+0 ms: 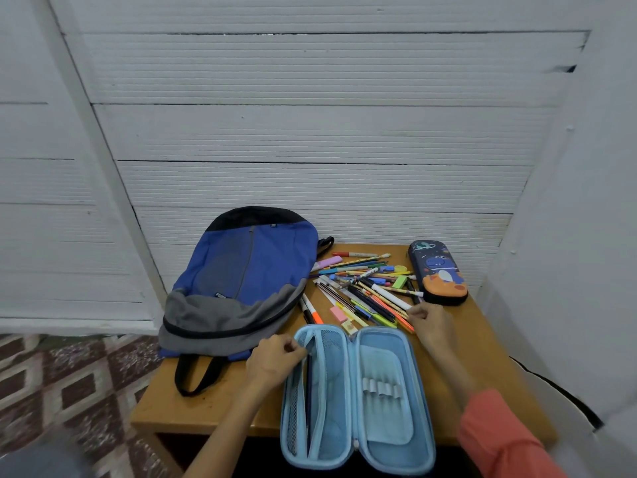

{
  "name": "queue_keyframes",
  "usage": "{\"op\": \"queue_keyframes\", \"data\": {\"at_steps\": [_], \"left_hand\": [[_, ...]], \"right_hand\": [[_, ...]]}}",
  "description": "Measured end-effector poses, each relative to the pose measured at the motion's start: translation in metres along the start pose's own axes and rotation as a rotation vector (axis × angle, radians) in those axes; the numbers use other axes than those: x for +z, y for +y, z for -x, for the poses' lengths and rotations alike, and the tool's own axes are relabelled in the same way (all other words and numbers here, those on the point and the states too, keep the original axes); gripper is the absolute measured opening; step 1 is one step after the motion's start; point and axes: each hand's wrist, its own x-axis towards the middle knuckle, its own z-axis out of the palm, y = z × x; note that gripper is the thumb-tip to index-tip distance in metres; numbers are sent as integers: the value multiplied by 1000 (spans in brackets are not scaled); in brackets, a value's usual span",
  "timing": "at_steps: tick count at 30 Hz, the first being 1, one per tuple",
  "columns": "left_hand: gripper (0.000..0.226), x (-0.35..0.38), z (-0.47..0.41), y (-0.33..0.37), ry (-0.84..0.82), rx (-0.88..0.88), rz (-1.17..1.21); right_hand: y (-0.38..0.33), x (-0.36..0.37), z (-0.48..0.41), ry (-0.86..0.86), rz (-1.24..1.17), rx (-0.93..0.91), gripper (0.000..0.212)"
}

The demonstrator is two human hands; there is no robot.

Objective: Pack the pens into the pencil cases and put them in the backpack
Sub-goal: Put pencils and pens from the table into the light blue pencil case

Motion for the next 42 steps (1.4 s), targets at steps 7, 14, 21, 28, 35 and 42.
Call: {"op": "queue_keyframes", "data": {"at_steps": [7,14,21,28,35,42], "left_hand": [[21,-1,0,0,-9,-1,1],[25,-1,0,-2,-13,7,3],[23,-2,0,-2,-20,14,6],[20,-2,-1,-2,-13,19,10],[21,-2,-2,-4,-25,24,28],[21,-1,-3,-5,-22,14,19]], "right_hand": [[22,3,-2,28,279,-110,20],[17,0,-1,30,425,-150,17],[17,-3,4,72,548,-221,14],[-10,-11,0,190,-32,-236,5],[-67,-16,8,275,-558,-366,11],[-111,5,44,178,-767,-300,12]]}}
